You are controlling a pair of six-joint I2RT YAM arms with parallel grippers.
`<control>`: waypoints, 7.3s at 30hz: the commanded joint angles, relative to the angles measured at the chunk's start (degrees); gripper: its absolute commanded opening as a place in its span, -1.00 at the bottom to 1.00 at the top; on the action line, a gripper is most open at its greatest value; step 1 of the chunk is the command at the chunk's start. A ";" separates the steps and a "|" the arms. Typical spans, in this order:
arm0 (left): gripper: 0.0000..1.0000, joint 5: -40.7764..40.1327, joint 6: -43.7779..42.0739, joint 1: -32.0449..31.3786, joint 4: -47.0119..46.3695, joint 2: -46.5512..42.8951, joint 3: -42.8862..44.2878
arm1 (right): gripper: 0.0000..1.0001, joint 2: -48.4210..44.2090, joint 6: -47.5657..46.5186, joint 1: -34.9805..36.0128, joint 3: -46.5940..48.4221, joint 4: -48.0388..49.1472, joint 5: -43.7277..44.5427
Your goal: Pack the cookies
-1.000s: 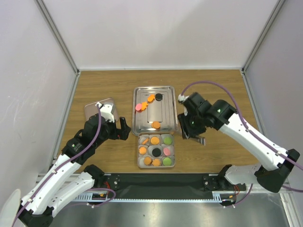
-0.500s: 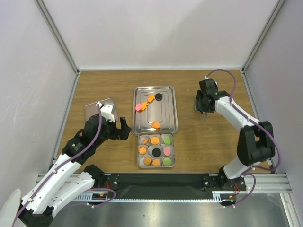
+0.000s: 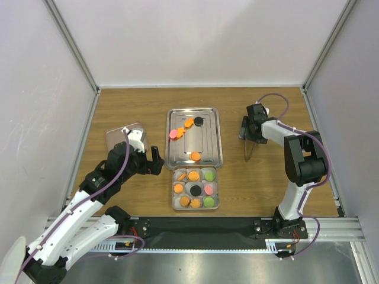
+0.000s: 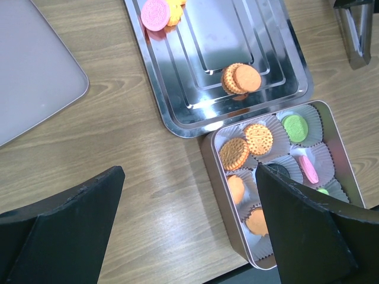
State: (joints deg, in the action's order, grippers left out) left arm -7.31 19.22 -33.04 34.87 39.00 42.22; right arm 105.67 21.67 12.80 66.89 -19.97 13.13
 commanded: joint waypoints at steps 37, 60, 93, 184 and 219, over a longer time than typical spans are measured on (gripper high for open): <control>0.70 -6.58 9.00 47.01 -12.28 41.40 13.85 | 0.72 -24.63 -4.62 -1.11 -7.65 7.48 -26.74; 0.13 0.54 2.14 53.78 -14.22 63.12 23.61 | 0.70 -28.76 -3.13 -5.50 -12.84 10.56 -33.08; -0.87 6.43 3.01 53.34 -17.38 68.58 26.42 | 0.71 -28.24 -2.95 -6.03 -13.02 10.91 -33.43; 0.18 7.50 9.44 -0.96 -16.25 22.61 13.24 | -0.82 -33.96 13.75 11.03 -1.86 7.32 -37.74; 0.76 -22.59 -88.39 -39.56 -111.17 43.87 -8.47 | -0.88 -25.16 20.87 -2.34 17.31 -6.40 -48.90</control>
State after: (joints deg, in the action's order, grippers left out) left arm -33.23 -63.57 -73.93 -68.25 81.38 30.68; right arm 83.64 41.60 10.52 83.74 -26.76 -33.76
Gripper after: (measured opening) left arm 0.878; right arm 0.185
